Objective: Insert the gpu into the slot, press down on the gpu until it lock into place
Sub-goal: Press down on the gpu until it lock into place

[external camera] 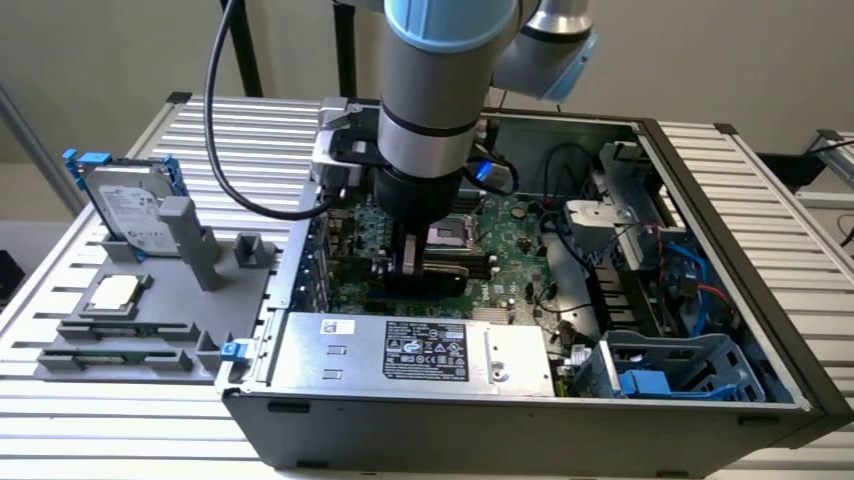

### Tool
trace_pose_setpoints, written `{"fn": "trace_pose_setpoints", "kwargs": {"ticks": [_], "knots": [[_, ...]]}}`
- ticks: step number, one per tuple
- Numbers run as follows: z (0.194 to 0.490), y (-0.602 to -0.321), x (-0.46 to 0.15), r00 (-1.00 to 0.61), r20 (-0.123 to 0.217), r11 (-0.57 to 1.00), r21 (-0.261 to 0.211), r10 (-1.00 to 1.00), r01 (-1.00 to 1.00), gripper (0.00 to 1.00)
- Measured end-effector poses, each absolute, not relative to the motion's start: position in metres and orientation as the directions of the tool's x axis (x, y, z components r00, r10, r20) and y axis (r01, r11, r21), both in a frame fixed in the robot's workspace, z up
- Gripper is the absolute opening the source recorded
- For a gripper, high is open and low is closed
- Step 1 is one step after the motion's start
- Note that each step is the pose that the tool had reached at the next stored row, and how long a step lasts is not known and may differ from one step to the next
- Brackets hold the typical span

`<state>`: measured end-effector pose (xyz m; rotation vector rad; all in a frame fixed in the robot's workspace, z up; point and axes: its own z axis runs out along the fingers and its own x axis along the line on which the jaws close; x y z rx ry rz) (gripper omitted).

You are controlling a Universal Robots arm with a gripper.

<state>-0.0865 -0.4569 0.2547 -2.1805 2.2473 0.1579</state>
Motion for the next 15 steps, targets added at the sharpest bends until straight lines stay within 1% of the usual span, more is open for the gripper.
{"fn": "trace_pose_setpoints", "kwargs": {"ticks": [15], "knots": [[0.2500, -0.4569, -0.0865, -0.033, -0.074, 0.028, 0.068, -0.997, -0.997, 0.26]]}}
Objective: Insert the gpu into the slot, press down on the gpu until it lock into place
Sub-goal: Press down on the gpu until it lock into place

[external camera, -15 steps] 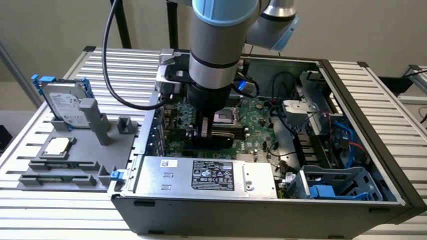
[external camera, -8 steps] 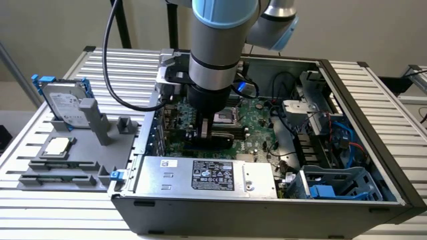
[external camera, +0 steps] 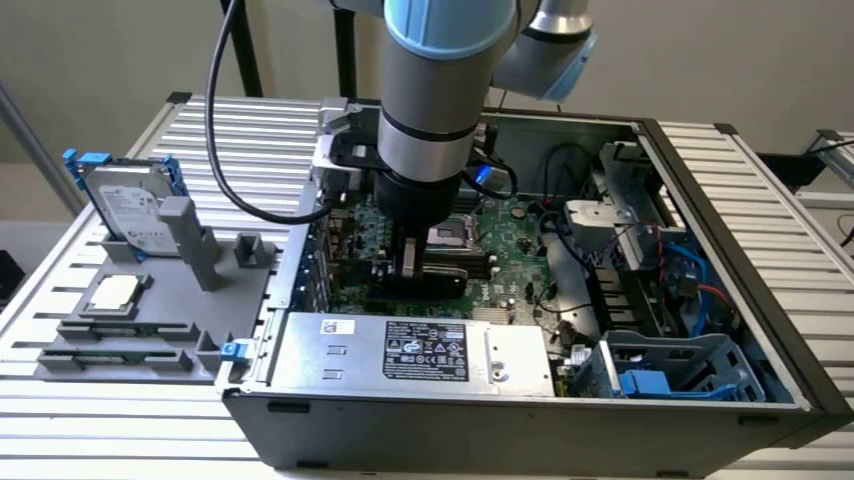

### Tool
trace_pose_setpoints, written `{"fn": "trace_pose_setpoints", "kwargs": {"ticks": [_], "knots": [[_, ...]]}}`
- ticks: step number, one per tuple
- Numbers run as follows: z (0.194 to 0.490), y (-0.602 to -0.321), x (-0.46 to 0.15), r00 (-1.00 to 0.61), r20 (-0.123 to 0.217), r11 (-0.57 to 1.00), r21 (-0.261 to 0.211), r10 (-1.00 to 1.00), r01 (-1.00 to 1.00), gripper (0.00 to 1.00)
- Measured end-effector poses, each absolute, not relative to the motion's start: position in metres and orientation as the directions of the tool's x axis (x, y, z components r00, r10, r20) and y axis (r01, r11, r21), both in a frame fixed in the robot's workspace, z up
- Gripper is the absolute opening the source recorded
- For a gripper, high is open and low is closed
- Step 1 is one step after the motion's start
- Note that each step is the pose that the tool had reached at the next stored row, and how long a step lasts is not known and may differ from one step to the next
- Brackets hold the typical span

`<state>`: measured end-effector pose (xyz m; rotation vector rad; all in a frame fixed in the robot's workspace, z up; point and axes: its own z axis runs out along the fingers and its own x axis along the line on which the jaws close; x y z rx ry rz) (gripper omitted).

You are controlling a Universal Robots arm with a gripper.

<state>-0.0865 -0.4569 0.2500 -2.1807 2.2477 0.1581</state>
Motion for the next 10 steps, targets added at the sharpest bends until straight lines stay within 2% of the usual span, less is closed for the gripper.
{"fn": "trace_pose_setpoints", "kwargs": {"ticks": [2, 3, 5, 6, 10], "knots": [[0.249, -0.457, -0.086, -0.033, -0.076, 0.028, 0.067, -0.997, -0.997, 0.27], [0.249, -0.457, -0.086, -0.033, -0.075, 0.028, 0.068, -0.997, -0.997, 0.33], [0.249, -0.457, -0.086, -0.033, -0.075, 0.028, 0.068, -0.997, -0.997, 0.33], [0.250, -0.457, -0.086, -0.033, -0.074, 0.028, 0.068, -0.997, -0.997, 0.40], [0.263, -0.457, -0.087, -0.033, -0.075, 0.028, 0.069, -0.997, -0.997, 0.40]]}}
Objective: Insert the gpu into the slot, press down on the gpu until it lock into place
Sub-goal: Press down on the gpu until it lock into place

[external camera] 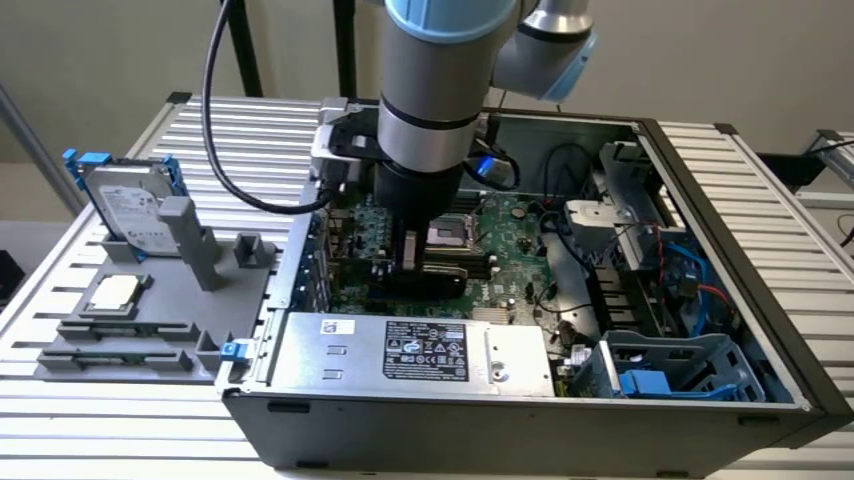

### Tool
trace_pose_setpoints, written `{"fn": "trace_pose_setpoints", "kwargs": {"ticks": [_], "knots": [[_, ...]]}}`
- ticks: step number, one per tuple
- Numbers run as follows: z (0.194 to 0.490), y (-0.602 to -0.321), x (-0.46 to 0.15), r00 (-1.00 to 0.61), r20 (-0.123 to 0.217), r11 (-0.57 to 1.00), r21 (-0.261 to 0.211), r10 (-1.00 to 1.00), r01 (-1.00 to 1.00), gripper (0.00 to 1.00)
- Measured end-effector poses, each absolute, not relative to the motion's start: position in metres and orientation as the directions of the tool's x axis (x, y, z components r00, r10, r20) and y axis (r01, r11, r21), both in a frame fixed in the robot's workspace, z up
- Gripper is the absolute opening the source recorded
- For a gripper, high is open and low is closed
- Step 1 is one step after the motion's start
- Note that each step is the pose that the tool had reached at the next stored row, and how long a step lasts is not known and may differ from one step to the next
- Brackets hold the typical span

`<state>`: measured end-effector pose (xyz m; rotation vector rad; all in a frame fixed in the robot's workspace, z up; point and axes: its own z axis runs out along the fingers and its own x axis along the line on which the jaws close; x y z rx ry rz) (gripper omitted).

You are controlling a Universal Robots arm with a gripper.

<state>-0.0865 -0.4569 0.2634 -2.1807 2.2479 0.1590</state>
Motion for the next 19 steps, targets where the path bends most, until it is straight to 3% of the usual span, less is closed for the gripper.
{"fn": "trace_pose_setpoints", "kwargs": {"ticks": [7, 11, 12, 13, 19], "knots": [[0.290, -0.457, -0.086, -0.033, -0.075, 0.028, 0.070, -0.997, -0.997, 0.38], [0.291, -0.455, -0.086, -0.033, -0.075, 0.027, 0.070, -0.997, -0.997, 0.19], [0.291, -0.454, -0.087, -0.033, -0.075, 0.027, 0.070, -0.997, -0.997, 0.19], [0.291, -0.453, -0.087, -0.033, -0.075, 0.027, 0.070, -0.997, -0.997, 0.11], [0.285, -0.447, -0.087, -0.030, -0.074, 0.025, 0.070, -0.997, -0.997, 0.11]]}}
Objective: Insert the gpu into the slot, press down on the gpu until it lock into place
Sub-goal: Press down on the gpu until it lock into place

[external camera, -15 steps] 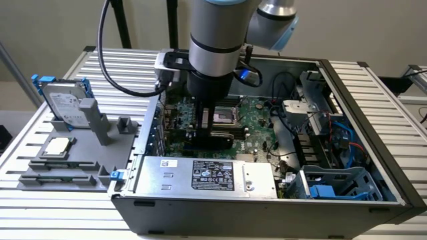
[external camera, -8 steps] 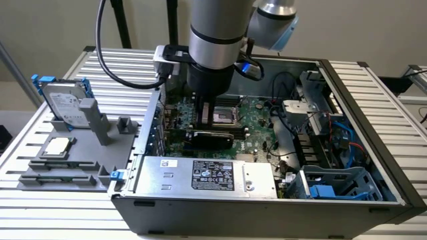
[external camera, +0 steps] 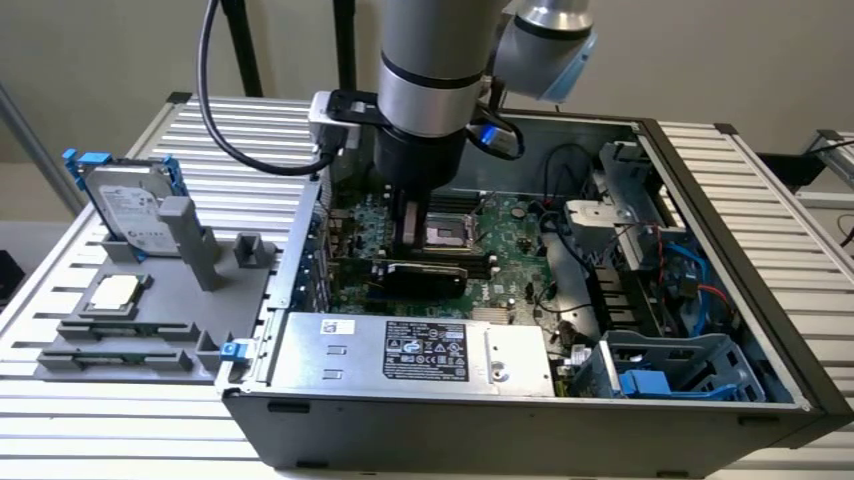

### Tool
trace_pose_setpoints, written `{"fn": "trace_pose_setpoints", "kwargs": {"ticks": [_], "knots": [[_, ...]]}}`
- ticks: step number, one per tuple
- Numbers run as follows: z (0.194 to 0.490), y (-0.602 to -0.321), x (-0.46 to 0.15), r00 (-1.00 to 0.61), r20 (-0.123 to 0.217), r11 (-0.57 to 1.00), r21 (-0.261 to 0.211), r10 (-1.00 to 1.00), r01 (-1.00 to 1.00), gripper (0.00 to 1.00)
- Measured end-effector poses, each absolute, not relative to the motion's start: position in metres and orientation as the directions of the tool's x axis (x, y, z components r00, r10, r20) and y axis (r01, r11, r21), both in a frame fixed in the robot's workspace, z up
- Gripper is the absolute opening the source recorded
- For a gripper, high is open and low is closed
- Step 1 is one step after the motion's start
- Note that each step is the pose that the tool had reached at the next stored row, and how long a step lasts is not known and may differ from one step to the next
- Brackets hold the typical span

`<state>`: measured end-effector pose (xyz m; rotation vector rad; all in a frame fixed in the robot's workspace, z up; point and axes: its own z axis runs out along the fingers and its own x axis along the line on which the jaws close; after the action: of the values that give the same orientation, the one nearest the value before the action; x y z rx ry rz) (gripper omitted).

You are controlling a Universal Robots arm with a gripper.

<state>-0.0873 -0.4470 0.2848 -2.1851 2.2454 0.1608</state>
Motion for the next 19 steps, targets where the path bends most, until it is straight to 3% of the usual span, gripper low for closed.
{"fn": "trace_pose_setpoints", "kwargs": {"ticks": [19], "knots": [[0.268, -0.443, -0.090, -0.013, -0.048, 0.010, 0.070, -0.999, -0.998, 0.11]]}}
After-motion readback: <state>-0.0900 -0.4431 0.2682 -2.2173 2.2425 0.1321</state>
